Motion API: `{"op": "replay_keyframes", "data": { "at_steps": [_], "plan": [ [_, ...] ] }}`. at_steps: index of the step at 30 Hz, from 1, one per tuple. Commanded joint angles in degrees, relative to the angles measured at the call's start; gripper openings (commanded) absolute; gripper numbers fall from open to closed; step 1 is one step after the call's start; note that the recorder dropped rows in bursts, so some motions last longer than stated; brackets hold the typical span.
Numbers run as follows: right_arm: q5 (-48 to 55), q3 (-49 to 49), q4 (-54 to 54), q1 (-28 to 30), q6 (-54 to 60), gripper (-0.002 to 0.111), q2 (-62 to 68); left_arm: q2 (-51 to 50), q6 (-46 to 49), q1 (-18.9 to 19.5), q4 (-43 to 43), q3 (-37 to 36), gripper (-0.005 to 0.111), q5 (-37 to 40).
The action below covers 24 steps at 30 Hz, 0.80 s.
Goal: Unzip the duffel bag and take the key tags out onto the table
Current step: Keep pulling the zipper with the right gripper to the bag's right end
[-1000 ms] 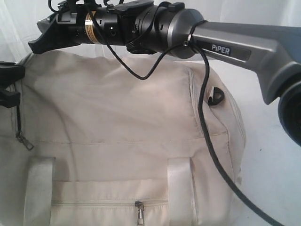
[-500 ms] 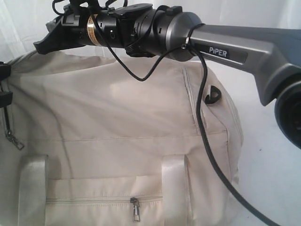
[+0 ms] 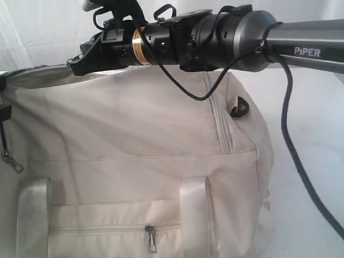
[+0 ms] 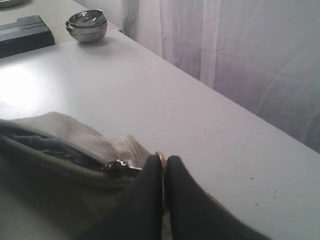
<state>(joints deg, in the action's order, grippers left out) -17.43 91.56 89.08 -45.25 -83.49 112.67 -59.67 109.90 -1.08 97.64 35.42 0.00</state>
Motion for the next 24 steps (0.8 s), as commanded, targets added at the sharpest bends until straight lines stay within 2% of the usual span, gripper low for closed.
{"op": "replay_keyframes", "data": {
  "at_steps": [1, 13, 19, 24],
  "plan": [
    [2.4, -2.15, -0.04, 5.22, -3.16, 0.0, -1.28, 1.24, -1.97, 0.97, 2.3, 0.22, 0.0, -8.46],
    [-1.15, -2.42, 4.29, 9.97, -4.67, 0.0, -1.28, 1.24, -6.48, 0.97, 2.3, 0.22, 0.0, -13.08],
    [-2.43, -2.42, 10.86, 12.52, -10.27, 0.0, -1.28, 1.24, -12.65, 0.97, -0.11, 0.22, 0.0, -17.1],
    [-5.7, -2.55, 10.86, 15.07, -13.33, 0.0, -1.28, 1.24, -13.73, 0.97, -0.35, 0.22, 0.0, -18.64]
  ]
}}
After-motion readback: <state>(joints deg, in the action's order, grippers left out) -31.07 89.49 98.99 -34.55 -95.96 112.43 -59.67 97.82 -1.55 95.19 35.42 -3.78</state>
